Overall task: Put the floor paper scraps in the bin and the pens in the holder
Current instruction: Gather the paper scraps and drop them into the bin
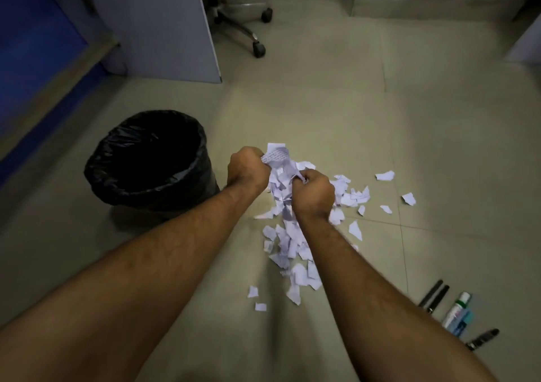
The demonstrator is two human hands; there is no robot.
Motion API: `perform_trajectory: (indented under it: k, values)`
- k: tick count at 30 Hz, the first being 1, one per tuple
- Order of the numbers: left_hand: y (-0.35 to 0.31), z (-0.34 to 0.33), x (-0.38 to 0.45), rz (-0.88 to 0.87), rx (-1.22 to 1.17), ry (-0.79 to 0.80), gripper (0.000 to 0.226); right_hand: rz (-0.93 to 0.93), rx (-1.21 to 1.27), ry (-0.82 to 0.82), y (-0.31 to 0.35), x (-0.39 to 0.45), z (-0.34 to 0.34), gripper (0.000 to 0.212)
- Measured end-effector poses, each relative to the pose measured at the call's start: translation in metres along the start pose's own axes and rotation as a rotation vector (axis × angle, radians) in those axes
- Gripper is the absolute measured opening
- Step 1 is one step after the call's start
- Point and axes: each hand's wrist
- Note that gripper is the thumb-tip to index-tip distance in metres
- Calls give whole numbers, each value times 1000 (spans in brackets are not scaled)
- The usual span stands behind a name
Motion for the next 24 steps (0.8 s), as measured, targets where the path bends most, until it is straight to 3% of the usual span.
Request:
perform_trajectory:
  k: [6,10,15,18,22,24]
  values:
    - [0,97,34,42,-99,-108,10,153,119,-41,96,21,-23,16]
    - [26,153,59,93,-224,-202,13,246,176,25,162,19,-58,16]
    - [74,189,91,178,-258,-272,17,325,153,194,212,8,-113,16]
    - [101,187,105,194,-227,-233,16,394,48,320,215,7,-140,19]
    - [125,168,116,203,1,-138,37,503,-213,549,213,12,-166,25]
    - [132,160,120,234,75,-107,37,526,-279,611,212,12,-170,29]
Point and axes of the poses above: each hand's wrist, its own x-axis towards the middle knuckle, its own z-axis out of the back of the hand, y = z × x, and after that the axes turned 15 degrees about z, right-handed
